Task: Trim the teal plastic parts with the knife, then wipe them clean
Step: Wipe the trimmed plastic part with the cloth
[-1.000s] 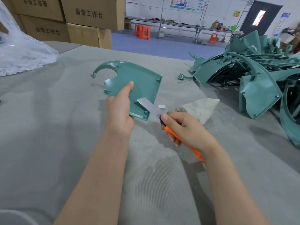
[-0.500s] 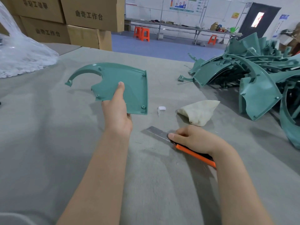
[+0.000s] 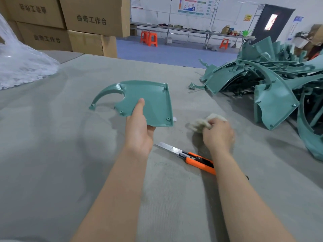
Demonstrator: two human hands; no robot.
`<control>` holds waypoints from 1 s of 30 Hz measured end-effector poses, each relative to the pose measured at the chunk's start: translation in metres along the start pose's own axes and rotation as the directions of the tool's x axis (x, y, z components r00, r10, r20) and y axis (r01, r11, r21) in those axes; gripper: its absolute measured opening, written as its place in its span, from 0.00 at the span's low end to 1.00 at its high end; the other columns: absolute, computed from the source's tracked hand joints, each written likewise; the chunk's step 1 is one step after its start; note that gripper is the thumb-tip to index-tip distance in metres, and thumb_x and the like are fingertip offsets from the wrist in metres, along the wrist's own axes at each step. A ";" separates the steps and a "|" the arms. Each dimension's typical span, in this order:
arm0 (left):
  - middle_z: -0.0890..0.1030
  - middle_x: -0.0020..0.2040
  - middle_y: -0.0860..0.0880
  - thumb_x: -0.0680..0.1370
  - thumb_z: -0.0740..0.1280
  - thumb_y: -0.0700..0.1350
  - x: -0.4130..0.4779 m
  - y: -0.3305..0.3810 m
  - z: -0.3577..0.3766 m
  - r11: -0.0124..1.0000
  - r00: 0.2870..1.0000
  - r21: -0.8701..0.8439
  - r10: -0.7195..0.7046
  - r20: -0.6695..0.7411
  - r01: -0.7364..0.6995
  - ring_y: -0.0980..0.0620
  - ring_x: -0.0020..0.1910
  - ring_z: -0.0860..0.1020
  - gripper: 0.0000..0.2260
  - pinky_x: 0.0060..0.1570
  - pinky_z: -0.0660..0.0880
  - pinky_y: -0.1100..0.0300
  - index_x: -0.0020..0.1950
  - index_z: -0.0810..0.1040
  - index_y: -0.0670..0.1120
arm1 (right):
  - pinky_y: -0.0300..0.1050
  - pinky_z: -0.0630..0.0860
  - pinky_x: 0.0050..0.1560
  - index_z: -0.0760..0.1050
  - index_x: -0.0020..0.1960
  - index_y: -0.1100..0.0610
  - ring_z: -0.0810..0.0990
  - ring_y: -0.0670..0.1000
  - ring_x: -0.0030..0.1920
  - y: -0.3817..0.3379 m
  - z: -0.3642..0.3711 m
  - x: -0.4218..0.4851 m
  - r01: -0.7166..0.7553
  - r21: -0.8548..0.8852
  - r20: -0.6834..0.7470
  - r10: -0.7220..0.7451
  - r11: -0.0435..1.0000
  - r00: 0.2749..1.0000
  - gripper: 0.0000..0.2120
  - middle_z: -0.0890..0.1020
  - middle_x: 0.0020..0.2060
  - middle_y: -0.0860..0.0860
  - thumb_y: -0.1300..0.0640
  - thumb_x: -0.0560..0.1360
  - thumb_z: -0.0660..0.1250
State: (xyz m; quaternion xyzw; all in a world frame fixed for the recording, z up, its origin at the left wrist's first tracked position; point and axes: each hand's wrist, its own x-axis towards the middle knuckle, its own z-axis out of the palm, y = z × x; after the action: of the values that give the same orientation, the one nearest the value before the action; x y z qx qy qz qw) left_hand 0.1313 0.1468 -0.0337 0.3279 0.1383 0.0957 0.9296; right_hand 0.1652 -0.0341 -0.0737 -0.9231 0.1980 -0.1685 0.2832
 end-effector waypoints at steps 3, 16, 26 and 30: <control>0.83 0.48 0.55 0.81 0.64 0.46 0.002 -0.001 0.001 1.000 1.000 0.016 0.013 0.017 -0.013 0.59 0.40 0.82 0.04 0.35 0.78 0.64 0.54 0.77 0.53 | 0.46 0.70 0.47 0.72 0.49 0.55 0.77 0.50 0.47 -0.017 -0.017 -0.002 0.070 0.504 -0.187 0.030 0.861 0.982 0.03 0.78 0.45 0.52 0.59 0.78 0.60; 0.83 0.53 0.47 0.83 0.59 0.45 -0.008 -0.016 0.014 0.981 0.982 0.142 0.109 0.153 -0.131 0.50 0.49 0.83 0.13 0.45 0.80 0.59 0.63 0.75 0.43 | 0.51 0.74 0.55 0.65 0.71 0.55 0.77 0.57 0.55 -0.067 0.002 -0.080 0.292 0.605 -0.012 -0.358 0.741 0.934 0.18 0.78 0.55 0.52 0.57 0.82 0.58; 0.79 0.40 0.66 0.80 0.64 0.47 -0.025 -0.032 0.016 0.586 0.831 0.623 0.170 0.530 -0.517 0.72 0.39 0.76 0.08 0.47 0.73 0.74 0.44 0.75 0.58 | 0.57 0.80 0.51 0.73 0.46 0.51 0.81 0.56 0.49 -0.041 -0.015 -0.031 -0.168 0.825 0.110 0.138 0.540 0.984 0.11 0.80 0.44 0.52 0.49 0.83 0.55; 0.76 0.42 0.49 0.80 0.65 0.49 -0.024 -0.027 0.014 0.602 0.848 0.641 0.121 0.517 -0.477 0.53 0.42 0.73 0.11 0.49 0.74 0.55 0.37 0.76 0.56 | 0.37 0.74 0.25 0.71 0.43 0.50 0.78 0.43 0.26 -0.021 -0.025 -0.018 -0.236 0.938 0.158 0.289 0.254 0.944 0.12 0.80 0.28 0.44 0.51 0.83 0.56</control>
State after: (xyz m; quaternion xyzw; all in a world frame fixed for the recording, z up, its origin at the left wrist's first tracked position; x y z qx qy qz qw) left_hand 0.1151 0.1117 -0.0355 0.7121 -0.0976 0.1152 0.6857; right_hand 0.1453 -0.0211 -0.0455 -0.5276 0.2173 -0.2240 0.7901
